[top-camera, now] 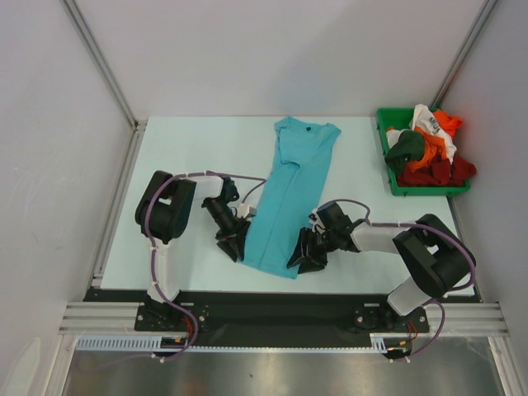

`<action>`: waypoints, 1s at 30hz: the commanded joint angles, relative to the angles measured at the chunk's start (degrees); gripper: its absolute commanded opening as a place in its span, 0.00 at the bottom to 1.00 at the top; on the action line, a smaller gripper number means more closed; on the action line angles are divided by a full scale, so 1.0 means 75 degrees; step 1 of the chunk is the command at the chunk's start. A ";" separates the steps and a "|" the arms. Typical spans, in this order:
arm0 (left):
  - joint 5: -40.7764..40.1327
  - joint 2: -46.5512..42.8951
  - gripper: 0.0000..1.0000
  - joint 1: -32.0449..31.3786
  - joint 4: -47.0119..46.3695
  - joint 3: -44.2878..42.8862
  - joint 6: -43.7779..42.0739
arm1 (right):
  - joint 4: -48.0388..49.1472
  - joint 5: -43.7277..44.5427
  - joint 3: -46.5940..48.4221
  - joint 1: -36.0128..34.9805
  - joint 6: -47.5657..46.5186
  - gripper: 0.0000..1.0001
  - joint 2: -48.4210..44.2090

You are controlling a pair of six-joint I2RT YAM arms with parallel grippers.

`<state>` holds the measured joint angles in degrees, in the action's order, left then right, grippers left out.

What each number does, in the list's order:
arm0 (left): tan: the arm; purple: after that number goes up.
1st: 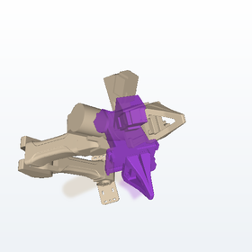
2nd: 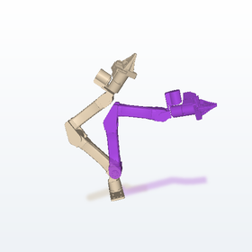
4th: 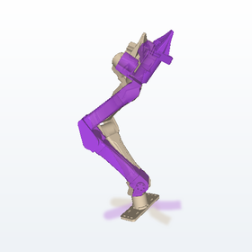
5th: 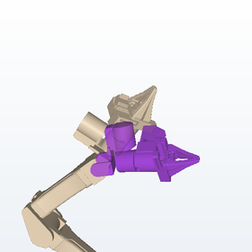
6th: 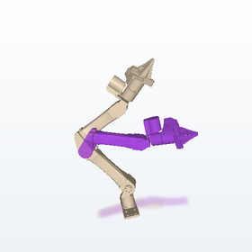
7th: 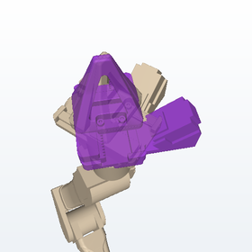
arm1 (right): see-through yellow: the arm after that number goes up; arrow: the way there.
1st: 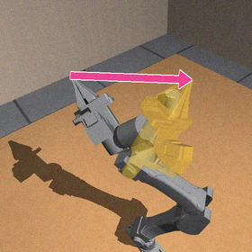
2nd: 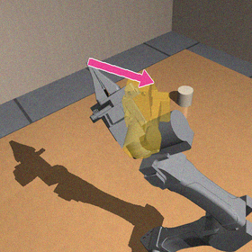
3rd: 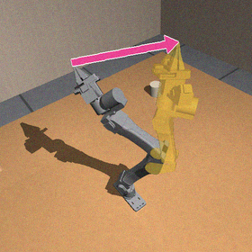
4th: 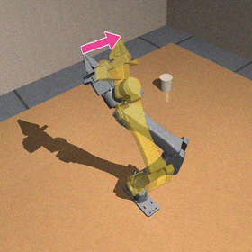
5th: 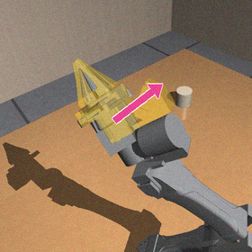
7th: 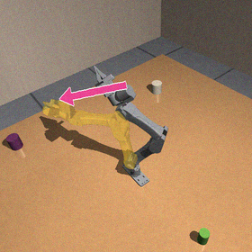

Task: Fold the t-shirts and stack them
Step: Fold the tshirt

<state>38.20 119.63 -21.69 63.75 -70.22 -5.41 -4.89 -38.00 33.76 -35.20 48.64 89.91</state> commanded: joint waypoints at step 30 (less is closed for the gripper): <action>-0.0932 -0.2088 0.01 -0.0823 -0.0484 -0.0129 -0.0767 | -0.2067 0.0555 0.0444 0.0861 -0.1786 0.00 -0.1757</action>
<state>33.41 107.44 -28.14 59.44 -68.25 -9.56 -17.85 -33.63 34.02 -29.85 38.09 78.46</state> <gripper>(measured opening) 0.012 0.019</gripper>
